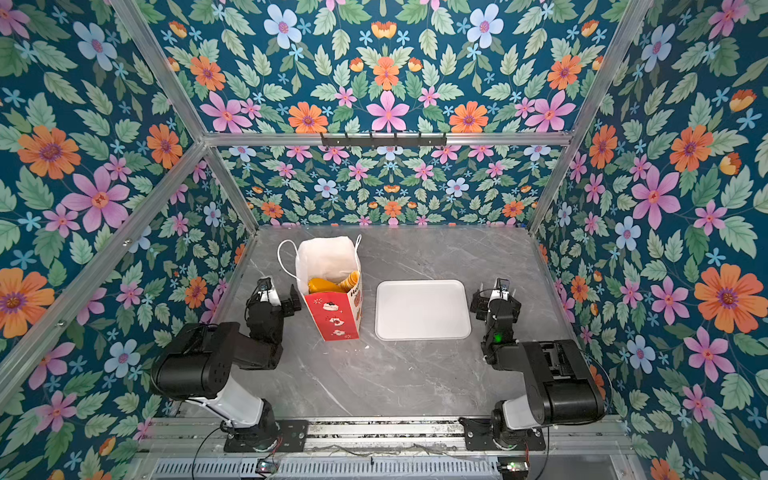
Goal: Take the fake bread out of the paper bag
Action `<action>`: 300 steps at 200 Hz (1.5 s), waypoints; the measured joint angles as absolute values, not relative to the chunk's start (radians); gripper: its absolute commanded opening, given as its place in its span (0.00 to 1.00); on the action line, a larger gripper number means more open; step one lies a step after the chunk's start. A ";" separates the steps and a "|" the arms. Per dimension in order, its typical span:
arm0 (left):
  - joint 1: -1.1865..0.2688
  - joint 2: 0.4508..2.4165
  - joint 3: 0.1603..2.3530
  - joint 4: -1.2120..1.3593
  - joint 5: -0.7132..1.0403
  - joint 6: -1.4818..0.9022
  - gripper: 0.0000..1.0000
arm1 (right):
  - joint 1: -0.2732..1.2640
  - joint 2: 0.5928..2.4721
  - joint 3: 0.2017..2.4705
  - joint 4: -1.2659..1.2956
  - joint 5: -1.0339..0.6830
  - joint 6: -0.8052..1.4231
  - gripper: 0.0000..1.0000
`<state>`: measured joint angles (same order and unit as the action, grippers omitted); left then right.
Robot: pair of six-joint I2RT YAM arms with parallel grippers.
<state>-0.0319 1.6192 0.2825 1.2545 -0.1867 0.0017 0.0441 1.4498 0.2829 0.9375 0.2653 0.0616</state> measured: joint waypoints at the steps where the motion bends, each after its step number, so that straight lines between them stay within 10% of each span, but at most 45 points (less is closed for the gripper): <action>1: -0.032 1.619 0.282 1.255 -0.186 0.002 1.00 | 0.044 1.450 0.283 0.937 0.265 0.062 0.99; 229: -0.033 1.612 0.280 1.248 -0.156 0.002 1.00 | 0.044 1.450 0.283 0.937 0.265 0.062 0.99; 300: -0.044 1.165 0.340 0.935 -0.221 -0.031 0.92 | 0.074 1.351 0.316 0.820 0.272 0.047 0.95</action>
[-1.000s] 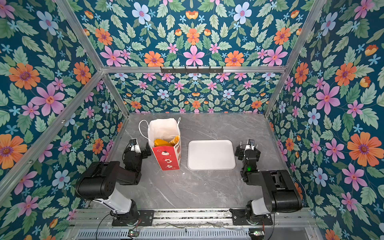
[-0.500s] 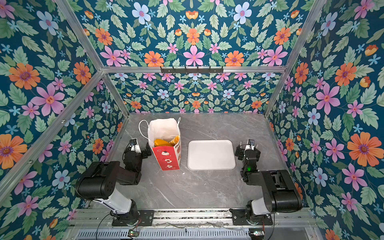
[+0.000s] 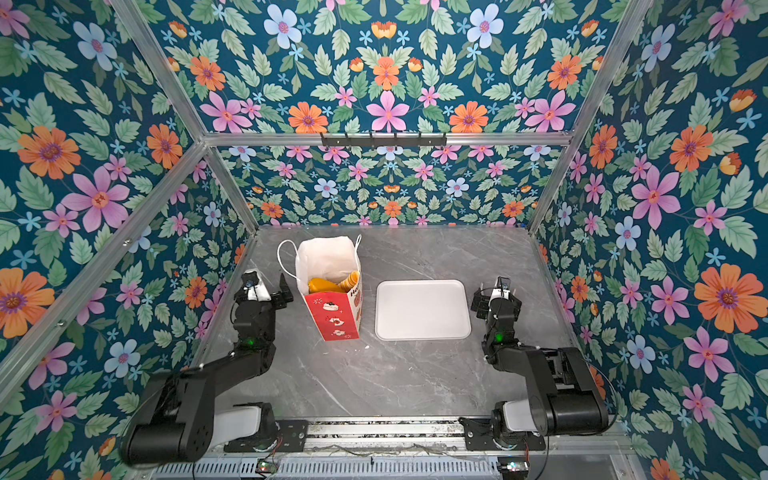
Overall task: Take the fake bread out of the paper bag
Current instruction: 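Raise both arms from rest toward the paper bag and the tongs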
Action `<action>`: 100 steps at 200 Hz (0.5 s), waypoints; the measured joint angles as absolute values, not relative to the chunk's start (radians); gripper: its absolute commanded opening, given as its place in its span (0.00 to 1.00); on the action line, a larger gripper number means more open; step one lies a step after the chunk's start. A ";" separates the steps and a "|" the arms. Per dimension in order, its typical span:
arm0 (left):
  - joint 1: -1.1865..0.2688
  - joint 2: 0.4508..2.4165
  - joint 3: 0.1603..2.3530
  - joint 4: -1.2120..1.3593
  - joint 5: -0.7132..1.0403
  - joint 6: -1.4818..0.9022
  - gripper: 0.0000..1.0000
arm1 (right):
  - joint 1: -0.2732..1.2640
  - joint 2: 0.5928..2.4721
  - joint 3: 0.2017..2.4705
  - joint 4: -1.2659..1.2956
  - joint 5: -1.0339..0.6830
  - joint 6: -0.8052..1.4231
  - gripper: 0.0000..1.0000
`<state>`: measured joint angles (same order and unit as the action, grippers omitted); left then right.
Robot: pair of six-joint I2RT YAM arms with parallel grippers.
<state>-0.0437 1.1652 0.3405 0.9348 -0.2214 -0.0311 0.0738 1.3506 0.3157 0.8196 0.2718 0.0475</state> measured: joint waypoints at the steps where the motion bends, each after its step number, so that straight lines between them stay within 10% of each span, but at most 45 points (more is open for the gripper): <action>1: -0.044 1.159 0.345 0.926 -0.221 -0.032 0.92 | 0.076 1.347 0.318 0.814 0.272 0.046 0.95; 100: -0.060 0.765 0.913 -0.142 0.119 -0.448 0.84 | 0.302 1.044 0.770 0.040 0.276 0.106 0.94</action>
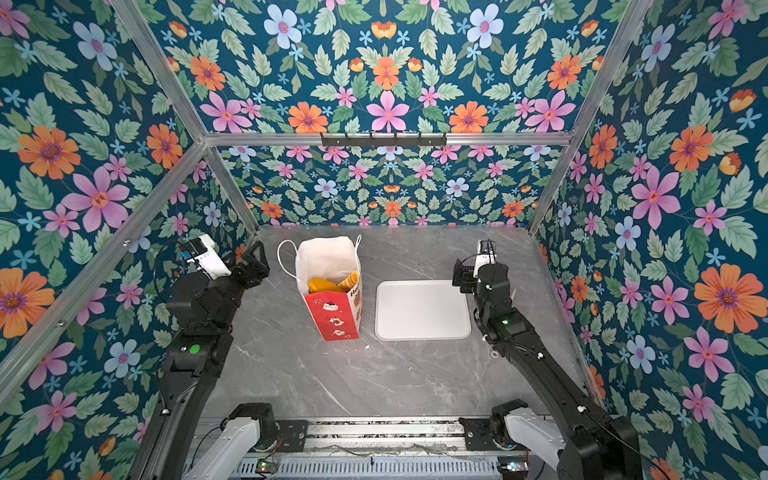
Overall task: Take the fake bread out of the paper bag
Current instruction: 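Raise both arms from rest toward the paper bag and the tongs, then grasp the paper bag rim with the left gripper while the right hovers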
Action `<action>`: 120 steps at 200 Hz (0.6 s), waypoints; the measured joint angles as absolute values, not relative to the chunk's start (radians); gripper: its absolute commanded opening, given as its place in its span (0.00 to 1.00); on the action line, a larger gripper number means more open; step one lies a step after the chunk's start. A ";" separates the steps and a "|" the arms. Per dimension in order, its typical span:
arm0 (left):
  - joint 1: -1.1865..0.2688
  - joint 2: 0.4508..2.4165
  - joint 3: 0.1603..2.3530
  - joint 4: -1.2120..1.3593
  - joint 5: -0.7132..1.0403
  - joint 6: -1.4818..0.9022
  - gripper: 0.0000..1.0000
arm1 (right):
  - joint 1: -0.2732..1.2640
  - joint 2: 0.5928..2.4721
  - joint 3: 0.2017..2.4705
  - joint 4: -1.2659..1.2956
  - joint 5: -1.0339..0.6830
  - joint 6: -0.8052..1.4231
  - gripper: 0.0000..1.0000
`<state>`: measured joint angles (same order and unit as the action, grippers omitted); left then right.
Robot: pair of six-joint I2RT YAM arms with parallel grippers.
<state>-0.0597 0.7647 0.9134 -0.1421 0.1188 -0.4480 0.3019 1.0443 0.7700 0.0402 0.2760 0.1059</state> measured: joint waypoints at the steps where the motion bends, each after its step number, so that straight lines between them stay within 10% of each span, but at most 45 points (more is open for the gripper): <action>1: -0.060 0.764 0.914 -0.148 0.125 -0.450 0.84 | 0.303 1.044 0.770 0.036 0.275 0.106 0.94; 120: -0.061 0.830 0.849 -0.302 0.515 -0.626 0.76 | 0.310 1.032 0.720 -0.107 0.238 0.177 0.95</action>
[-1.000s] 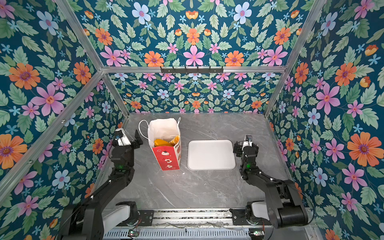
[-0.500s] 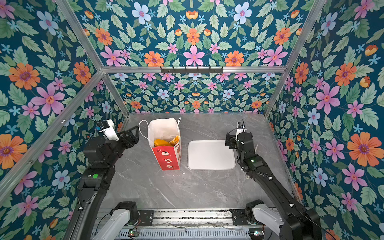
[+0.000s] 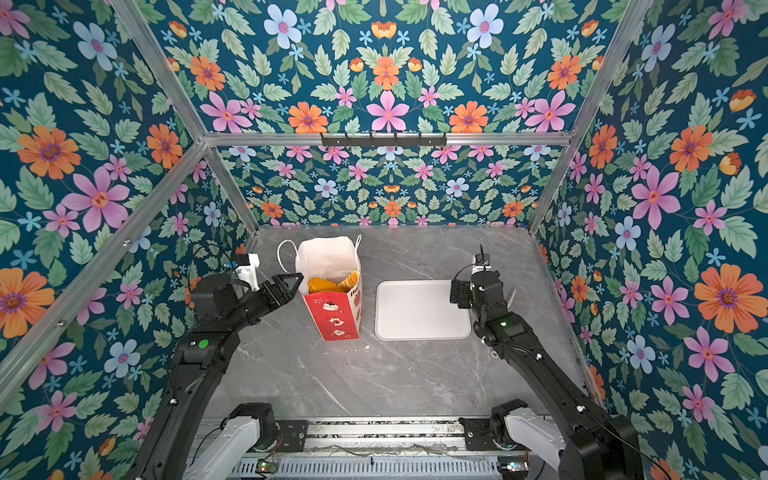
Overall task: Take the fake bread out of the paper bag
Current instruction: 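Grasp the paper bag rim with the left gripper while the right hovers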
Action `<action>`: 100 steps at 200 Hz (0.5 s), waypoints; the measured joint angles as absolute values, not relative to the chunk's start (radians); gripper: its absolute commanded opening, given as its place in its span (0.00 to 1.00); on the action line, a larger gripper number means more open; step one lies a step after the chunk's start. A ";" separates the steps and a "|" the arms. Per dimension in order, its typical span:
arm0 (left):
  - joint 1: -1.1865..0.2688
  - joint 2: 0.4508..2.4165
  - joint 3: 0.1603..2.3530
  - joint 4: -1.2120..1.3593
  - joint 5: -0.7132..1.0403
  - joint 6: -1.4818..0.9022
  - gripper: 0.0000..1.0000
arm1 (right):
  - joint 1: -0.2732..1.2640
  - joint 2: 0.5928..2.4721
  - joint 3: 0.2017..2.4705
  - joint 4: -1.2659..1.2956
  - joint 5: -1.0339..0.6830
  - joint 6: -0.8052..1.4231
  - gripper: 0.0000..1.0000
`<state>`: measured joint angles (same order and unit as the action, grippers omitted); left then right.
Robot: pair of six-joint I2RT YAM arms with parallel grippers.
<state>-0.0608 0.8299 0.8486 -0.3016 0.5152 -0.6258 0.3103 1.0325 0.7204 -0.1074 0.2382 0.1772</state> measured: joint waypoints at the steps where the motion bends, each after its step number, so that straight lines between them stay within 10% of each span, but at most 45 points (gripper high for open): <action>1: -0.061 0.831 0.849 -0.301 0.515 -0.625 0.76 | 0.310 1.031 0.719 -0.107 0.238 0.178 0.95; 100: -0.119 1.021 0.939 -0.254 0.411 -0.598 0.71 | 0.310 1.008 0.644 -0.098 0.240 0.184 0.95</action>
<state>-0.1192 1.0210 0.9386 -0.2543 0.4107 -0.5976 0.3103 1.0084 0.6441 -0.0982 0.2398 0.1837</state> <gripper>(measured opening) 0.714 0.953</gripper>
